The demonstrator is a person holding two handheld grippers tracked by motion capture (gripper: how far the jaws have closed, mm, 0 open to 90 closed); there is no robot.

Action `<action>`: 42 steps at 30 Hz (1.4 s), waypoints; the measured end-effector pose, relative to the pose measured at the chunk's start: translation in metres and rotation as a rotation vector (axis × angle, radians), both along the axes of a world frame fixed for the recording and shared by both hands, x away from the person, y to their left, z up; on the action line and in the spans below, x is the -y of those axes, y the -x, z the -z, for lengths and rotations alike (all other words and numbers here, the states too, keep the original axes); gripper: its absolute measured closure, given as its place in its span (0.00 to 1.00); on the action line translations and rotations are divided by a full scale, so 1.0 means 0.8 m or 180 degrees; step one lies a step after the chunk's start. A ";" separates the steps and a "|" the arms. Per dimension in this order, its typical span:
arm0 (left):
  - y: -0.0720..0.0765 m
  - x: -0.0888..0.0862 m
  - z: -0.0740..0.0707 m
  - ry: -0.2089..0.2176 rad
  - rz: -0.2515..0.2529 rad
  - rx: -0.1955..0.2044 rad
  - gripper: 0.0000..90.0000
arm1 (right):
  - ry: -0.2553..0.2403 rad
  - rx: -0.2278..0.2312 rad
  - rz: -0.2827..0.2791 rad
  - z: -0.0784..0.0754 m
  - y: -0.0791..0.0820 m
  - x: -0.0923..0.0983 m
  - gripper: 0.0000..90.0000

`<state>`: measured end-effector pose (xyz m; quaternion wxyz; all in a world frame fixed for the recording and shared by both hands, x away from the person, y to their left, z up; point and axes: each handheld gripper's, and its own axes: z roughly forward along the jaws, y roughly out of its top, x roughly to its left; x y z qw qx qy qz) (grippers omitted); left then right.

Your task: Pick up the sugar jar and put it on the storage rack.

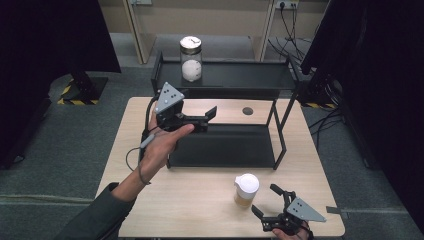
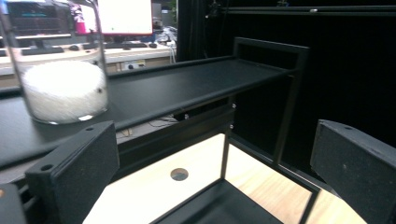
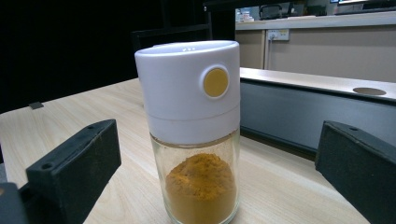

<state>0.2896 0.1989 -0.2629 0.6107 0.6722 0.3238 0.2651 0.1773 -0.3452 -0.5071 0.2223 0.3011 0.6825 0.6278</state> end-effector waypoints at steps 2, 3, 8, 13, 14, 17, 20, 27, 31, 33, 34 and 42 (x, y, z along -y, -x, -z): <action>0.004 -0.001 0.005 0.0013 0.0039 -0.0004 0.01 | 0.0000 0.0002 0.0002 0.000 0.000 0.000 0.00; 0.006 -0.002 0.008 0.0024 0.0053 -0.0007 0.01 | -0.0003 -0.0001 0.0002 0.000 0.000 0.000 0.00; 0.015 -0.008 0.027 0.0090 0.0111 -0.0004 0.01 | 0.0001 0.0002 0.0000 0.000 0.000 0.000 0.01; 0.022 -0.015 0.044 0.0141 0.0184 -0.0045 0.01 | -0.0005 -0.0009 0.0005 0.000 0.000 0.000 0.00; 0.023 -0.015 0.048 0.0144 0.0187 -0.0045 0.01 | -0.0005 -0.0009 0.0005 0.000 0.000 0.000 0.00; 0.027 -0.018 0.058 0.0147 0.0222 -0.0043 0.01 | -0.0009 -0.0005 0.0004 0.000 0.000 0.000 0.01; 0.029 -0.021 0.069 0.0147 0.0259 -0.0052 0.01 | -0.0009 -0.0010 -0.0001 0.000 0.000 0.000 0.00; 0.034 -0.028 0.095 0.0192 0.0332 -0.0098 0.00 | -0.0010 -0.0009 0.0000 0.000 0.000 0.000 0.00; 0.038 -0.029 0.112 0.0189 0.0320 -0.0067 0.00 | -0.0005 -0.0001 -0.0006 0.000 0.000 0.000 0.01; 0.038 -0.029 0.121 0.0181 0.0320 -0.0054 0.00 | -0.0004 0.0000 -0.0005 0.000 0.000 0.000 0.00; 0.039 -0.030 0.124 0.0179 0.0314 -0.0061 0.00 | -0.0004 0.0000 -0.0006 0.000 0.000 0.000 0.00; 0.041 -0.038 0.156 0.0298 0.0403 -0.0200 0.00 | -0.0009 0.0003 -0.0006 0.000 0.000 0.000 0.00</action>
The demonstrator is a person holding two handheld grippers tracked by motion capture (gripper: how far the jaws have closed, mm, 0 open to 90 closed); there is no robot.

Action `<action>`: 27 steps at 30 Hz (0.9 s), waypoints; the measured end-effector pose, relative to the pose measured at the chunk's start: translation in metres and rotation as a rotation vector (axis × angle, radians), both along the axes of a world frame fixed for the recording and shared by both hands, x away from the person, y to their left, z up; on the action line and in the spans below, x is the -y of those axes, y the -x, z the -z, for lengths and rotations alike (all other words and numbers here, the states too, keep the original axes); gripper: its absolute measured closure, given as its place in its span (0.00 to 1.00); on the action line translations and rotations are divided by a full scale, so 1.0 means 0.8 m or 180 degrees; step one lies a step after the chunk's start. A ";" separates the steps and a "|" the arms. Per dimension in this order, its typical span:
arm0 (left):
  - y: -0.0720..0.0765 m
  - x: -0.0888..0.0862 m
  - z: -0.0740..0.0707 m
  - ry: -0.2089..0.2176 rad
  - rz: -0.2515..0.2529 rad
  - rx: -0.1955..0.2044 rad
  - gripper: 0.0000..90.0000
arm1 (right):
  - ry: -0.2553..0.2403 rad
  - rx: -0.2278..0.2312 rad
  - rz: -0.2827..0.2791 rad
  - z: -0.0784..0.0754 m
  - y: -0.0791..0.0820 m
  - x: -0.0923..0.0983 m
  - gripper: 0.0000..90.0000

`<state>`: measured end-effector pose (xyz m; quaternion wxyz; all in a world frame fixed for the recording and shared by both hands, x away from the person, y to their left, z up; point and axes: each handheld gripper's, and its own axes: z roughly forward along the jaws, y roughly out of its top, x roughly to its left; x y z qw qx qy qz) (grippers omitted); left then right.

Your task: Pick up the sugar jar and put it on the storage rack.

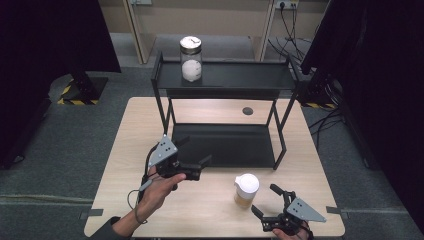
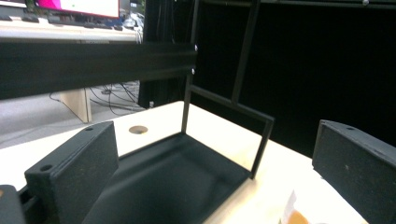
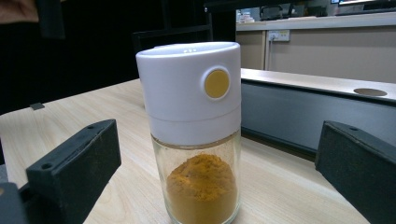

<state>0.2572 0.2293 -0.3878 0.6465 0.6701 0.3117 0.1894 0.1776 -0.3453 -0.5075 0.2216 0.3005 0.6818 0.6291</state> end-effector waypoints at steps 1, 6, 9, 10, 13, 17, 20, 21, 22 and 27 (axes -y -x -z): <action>0.001 -0.001 0.004 0.0004 0.0012 -0.0015 0.00 | 0.0000 -0.0004 -0.0001 0.000 0.000 0.000 0.00; 0.005 -0.006 0.022 -0.0016 0.0059 -0.0033 0.00 | 0.0001 0.0001 -0.0004 0.000 0.000 0.000 0.00; 0.006 -0.008 0.034 -0.0045 0.0071 -0.0085 0.00 | 0.0003 -0.0003 -0.0004 0.000 0.000 0.000 0.00; 0.006 -0.009 0.038 -0.0067 0.0082 -0.0099 0.00 | 0.0004 0.0002 -0.0007 0.000 0.000 0.000 0.00; 0.009 -0.010 0.051 -0.0099 0.0094 -0.0134 0.01 | 0.0006 0.0004 -0.0004 0.000 0.000 0.000 0.00; 0.014 -0.012 0.069 -0.0025 0.0109 -0.0218 0.01 | 0.0005 0.0003 -0.0003 0.000 0.000 0.000 0.00; 0.017 -0.012 0.079 -0.0013 0.0128 -0.0239 0.01 | 0.0007 0.0005 -0.0003 0.000 0.000 0.000 0.00; 0.019 -0.012 0.081 -0.0027 0.0132 -0.0235 0.01 | 0.0004 0.0002 0.0000 0.000 0.001 0.000 0.01; 0.021 -0.012 0.084 -0.0035 0.0135 -0.0221 0.01 | 0.0003 0.0005 -0.0001 0.000 0.001 0.000 0.00; 0.028 -0.018 0.109 -0.0016 0.0194 -0.0167 0.01 | 0.0012 0.0020 -0.0013 -0.001 0.001 0.000 0.00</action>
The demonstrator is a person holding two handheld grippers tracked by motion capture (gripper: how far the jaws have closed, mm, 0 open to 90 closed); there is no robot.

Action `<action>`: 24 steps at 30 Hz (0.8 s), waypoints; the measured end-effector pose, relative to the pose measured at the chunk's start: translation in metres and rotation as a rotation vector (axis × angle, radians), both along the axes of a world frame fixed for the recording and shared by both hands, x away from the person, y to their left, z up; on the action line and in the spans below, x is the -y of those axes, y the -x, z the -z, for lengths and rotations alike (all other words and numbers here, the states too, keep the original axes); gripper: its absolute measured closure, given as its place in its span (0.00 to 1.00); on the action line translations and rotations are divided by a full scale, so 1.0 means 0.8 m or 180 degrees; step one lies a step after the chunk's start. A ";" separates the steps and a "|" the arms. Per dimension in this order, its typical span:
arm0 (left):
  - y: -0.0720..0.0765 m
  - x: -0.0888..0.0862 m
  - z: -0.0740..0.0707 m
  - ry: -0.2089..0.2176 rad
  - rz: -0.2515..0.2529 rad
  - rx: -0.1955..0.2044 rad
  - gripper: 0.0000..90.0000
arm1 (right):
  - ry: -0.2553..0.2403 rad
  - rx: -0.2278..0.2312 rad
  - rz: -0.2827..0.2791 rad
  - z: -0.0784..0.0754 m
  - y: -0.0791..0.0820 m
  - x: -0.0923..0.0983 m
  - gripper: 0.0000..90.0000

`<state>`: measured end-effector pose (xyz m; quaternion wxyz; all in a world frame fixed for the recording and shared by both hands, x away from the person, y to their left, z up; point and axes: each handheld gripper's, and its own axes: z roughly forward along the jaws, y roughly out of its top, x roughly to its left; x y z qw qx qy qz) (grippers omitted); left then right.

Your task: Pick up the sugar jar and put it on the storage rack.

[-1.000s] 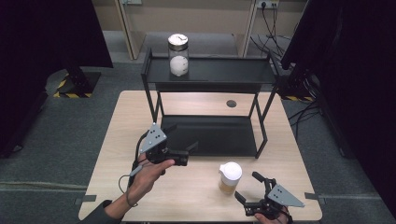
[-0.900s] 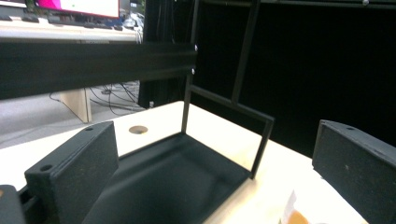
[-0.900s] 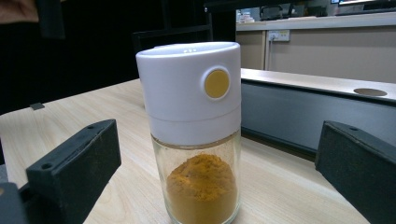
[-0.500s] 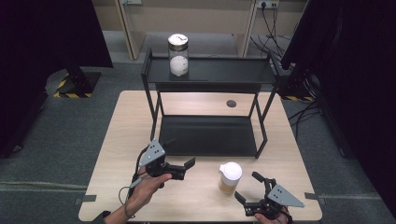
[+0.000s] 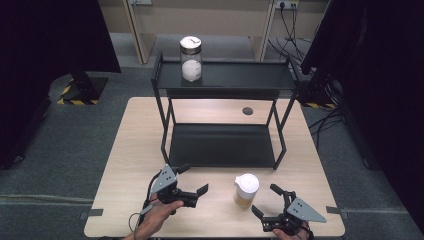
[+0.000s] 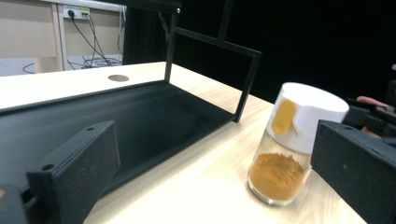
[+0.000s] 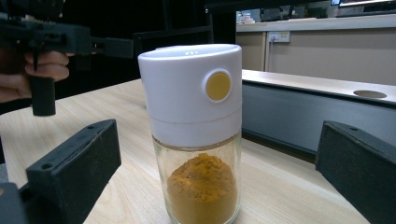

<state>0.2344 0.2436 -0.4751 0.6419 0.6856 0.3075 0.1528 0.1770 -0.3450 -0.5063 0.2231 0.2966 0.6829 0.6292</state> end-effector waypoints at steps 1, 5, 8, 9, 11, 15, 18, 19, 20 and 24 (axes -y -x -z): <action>0.002 -0.001 0.004 -0.0020 -0.0010 0.0019 0.01 | 0.0002 0.0001 -0.0002 0.000 0.000 0.000 0.00; 0.008 -0.004 0.015 -0.0040 -0.0027 -0.0019 0.01 | -0.0008 0.0018 0.0004 0.000 0.001 0.001 0.00; 0.013 -0.005 0.019 -0.0095 -0.0041 0.0005 0.01 | -0.0003 0.0034 0.0009 0.000 0.002 0.002 0.00; 0.015 -0.004 0.021 -0.0118 -0.0050 0.0034 0.01 | -0.0003 0.0033 0.0008 -0.001 0.002 0.002 0.00; 0.018 -0.004 0.025 -0.0130 -0.0027 0.0033 0.01 | -0.0001 0.0035 0.0013 -0.001 0.002 0.002 0.00; 0.019 -0.002 0.030 -0.0135 -0.0035 0.0035 0.01 | 0.0014 0.0062 0.0013 -0.002 0.003 0.002 0.00; 0.020 -0.002 0.034 -0.0149 -0.0038 0.0037 0.01 | 0.0019 0.0072 0.0011 -0.002 0.003 0.002 0.00; 0.020 -0.002 0.034 -0.0163 -0.0035 0.0040 0.01 | 0.0024 0.0078 0.0012 -0.002 0.003 0.002 0.00; 0.020 -0.002 0.034 -0.0160 -0.0041 0.0037 0.01 | 0.0027 0.0081 0.0013 -0.002 0.003 0.002 0.00; 0.018 -0.002 0.036 -0.0166 -0.0065 -0.0023 0.01 | 0.0029 0.0078 0.0018 -0.002 0.003 0.002 0.00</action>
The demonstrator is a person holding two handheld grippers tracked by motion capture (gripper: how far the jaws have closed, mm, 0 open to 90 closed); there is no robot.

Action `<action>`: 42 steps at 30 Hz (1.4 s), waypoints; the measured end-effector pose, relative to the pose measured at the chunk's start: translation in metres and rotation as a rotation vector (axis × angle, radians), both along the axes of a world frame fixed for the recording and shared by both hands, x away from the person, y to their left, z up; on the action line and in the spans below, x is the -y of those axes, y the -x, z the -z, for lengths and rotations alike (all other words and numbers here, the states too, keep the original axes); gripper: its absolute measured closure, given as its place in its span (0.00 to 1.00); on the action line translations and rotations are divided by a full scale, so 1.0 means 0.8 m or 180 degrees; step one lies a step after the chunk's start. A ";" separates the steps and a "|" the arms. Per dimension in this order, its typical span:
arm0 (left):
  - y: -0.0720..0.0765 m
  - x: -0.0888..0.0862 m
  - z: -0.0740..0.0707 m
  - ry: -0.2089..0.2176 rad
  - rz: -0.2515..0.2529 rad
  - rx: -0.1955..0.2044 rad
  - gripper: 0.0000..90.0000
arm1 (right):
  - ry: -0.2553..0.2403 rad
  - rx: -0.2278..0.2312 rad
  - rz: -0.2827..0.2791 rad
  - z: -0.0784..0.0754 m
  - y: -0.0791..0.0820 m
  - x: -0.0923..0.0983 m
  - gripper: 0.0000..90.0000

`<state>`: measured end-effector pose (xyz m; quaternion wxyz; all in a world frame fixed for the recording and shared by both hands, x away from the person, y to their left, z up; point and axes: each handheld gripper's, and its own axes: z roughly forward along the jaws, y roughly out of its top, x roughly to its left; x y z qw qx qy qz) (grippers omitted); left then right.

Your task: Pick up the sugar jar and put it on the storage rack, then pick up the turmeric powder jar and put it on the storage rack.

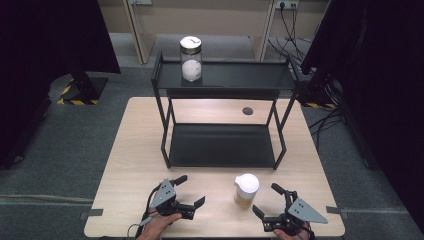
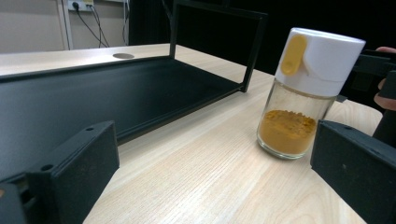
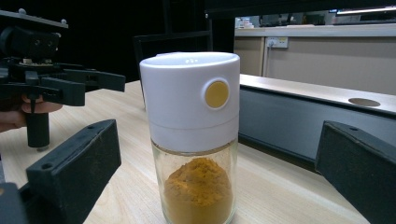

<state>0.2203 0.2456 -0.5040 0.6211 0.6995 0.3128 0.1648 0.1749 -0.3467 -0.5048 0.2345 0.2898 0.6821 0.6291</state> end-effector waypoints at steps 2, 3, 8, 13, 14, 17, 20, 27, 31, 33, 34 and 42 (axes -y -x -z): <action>0.000 0.000 0.001 -0.0014 -0.0006 -0.0020 0.01 | 0.0001 0.0005 -0.0008 0.000 0.000 0.000 0.00; 0.000 0.000 0.001 -0.0021 -0.0003 -0.0012 0.01 | 0.0006 0.0007 -0.0010 0.000 0.000 -0.001 0.00; 0.000 0.000 0.001 -0.0034 0.0000 -0.0005 0.01 | 0.0046 0.0017 -0.0009 -0.001 -0.001 -0.003 0.00; -0.001 0.000 0.002 -0.0028 -0.0018 -0.0035 0.01 | 0.0068 0.0020 -0.0005 -0.002 -0.001 -0.004 0.00; 0.000 0.001 0.002 -0.0032 -0.0021 -0.0034 0.01 | 0.0071 0.0024 -0.0007 -0.002 -0.001 -0.005 0.00; 0.000 0.001 0.002 -0.0035 -0.0018 -0.0020 0.01 | 0.0110 0.0037 0.0019 -0.002 -0.001 -0.008 0.00; 0.001 0.000 0.001 -0.0043 -0.0013 -0.0010 0.01 | 0.0111 0.0046 0.0021 -0.003 -0.002 -0.009 0.00; 0.003 0.001 0.001 -0.0034 0.0008 -0.0004 0.01 | 0.0118 0.0044 0.0013 -0.005 -0.004 -0.015 0.00; 0.003 0.000 0.001 -0.0025 0.0006 -0.0010 0.01 | 0.0128 0.0019 0.0007 -0.006 -0.010 -0.019 0.00; 0.003 0.000 0.001 -0.0021 0.0014 -0.0016 0.01 | 0.0150 0.0018 0.0011 -0.006 -0.012 -0.022 0.00; 0.003 0.000 0.001 -0.0019 0.0018 -0.0015 0.01 | 0.0152 0.0011 0.0007 -0.007 -0.014 -0.023 0.00; 0.003 0.000 0.001 -0.0009 0.0014 -0.0017 0.01 | 0.0206 -0.0063 -0.0039 -0.010 -0.028 -0.035 0.00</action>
